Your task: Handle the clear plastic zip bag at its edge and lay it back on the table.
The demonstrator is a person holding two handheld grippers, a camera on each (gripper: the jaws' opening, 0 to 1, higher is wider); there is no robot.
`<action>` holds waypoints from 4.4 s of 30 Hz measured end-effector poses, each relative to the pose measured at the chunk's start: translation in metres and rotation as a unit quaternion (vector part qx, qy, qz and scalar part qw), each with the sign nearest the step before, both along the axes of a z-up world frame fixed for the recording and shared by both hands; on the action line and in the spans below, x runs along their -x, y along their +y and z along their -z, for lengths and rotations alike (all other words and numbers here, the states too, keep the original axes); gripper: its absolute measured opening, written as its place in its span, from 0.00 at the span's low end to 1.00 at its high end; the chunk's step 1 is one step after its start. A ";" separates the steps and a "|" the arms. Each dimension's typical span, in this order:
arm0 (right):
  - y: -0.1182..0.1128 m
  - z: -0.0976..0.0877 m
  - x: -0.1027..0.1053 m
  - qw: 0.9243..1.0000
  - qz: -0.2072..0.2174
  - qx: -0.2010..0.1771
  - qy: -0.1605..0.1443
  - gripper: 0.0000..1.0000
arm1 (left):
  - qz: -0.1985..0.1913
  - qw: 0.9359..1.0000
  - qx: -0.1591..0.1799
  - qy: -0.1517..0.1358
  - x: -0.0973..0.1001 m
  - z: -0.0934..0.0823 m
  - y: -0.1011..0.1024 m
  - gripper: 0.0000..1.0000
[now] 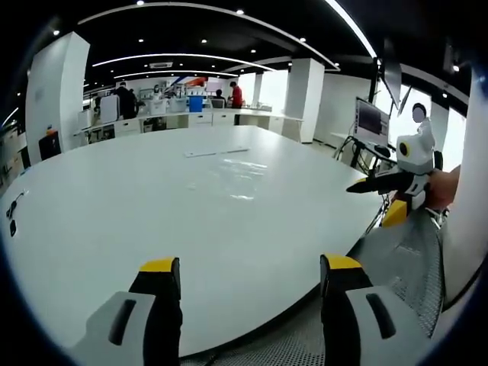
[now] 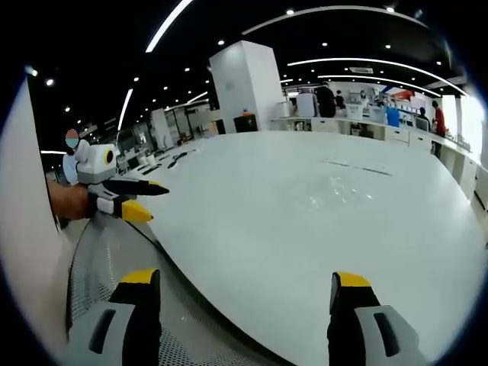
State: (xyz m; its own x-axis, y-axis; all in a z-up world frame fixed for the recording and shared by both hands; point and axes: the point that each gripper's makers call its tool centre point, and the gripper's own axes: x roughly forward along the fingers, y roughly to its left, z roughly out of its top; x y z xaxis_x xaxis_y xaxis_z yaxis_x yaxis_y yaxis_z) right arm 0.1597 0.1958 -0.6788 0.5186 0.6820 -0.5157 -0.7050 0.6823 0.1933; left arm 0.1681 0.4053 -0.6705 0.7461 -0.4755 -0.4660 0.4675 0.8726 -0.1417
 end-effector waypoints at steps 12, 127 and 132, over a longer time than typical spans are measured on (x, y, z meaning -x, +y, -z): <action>0.000 0.001 0.002 1.000 -0.004 0.003 0.002 0.92 | 0.001 1.000 -0.001 0.001 0.002 0.000 -0.001 0.72; 0.066 0.068 -0.183 0.954 -0.164 0.248 -0.046 0.47 | -0.049 0.998 0.046 -0.006 -0.007 -0.017 0.009 0.71; 0.069 0.076 -0.188 0.946 -0.170 0.272 -0.046 0.42 | -0.050 0.998 0.045 -0.005 -0.007 -0.017 0.009 0.71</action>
